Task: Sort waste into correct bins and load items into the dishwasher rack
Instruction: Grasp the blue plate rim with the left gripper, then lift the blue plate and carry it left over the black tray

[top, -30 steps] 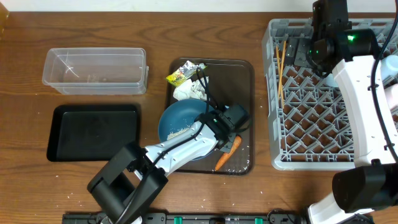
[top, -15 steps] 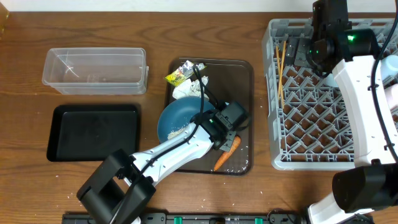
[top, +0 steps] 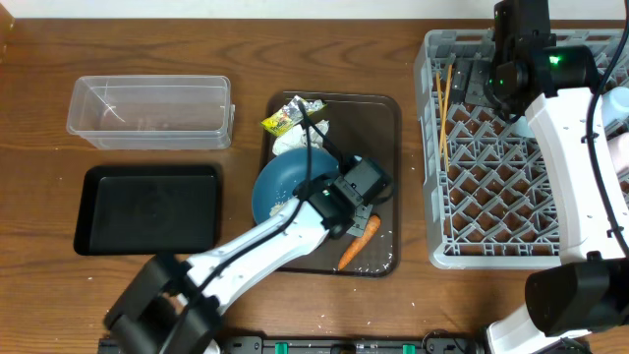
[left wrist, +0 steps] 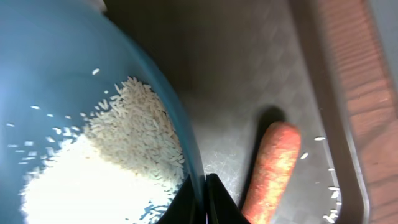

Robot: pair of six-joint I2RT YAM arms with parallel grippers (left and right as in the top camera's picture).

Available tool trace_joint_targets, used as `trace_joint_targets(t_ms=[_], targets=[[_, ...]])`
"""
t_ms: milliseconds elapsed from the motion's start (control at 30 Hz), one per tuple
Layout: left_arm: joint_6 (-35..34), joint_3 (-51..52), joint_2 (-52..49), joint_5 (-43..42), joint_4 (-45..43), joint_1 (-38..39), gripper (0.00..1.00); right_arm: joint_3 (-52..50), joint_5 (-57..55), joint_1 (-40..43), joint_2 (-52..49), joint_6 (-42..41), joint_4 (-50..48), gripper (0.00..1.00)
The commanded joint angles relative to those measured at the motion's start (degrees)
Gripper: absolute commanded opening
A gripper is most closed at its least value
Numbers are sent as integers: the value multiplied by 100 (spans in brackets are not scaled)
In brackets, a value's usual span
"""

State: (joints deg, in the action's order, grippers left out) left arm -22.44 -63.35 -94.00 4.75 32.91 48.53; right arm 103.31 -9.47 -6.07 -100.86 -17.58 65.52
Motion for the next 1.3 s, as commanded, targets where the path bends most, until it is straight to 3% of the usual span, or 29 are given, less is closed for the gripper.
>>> trace_joint_targets(t_ms=[0,433,867,1267], targets=[[214,-22,275,262,-4,-17,6,4,-13,37,35,-61,4,99],[529,-22,293,682,4,-17,6,4,-13,37,35,-61,4,99],[529,-33,669,2199,413,-26,6,4,-13,37,35,-61,4,99],[417,-33,1502,2006,391,-857,6,4,-15,74,35,-61,4,99]])
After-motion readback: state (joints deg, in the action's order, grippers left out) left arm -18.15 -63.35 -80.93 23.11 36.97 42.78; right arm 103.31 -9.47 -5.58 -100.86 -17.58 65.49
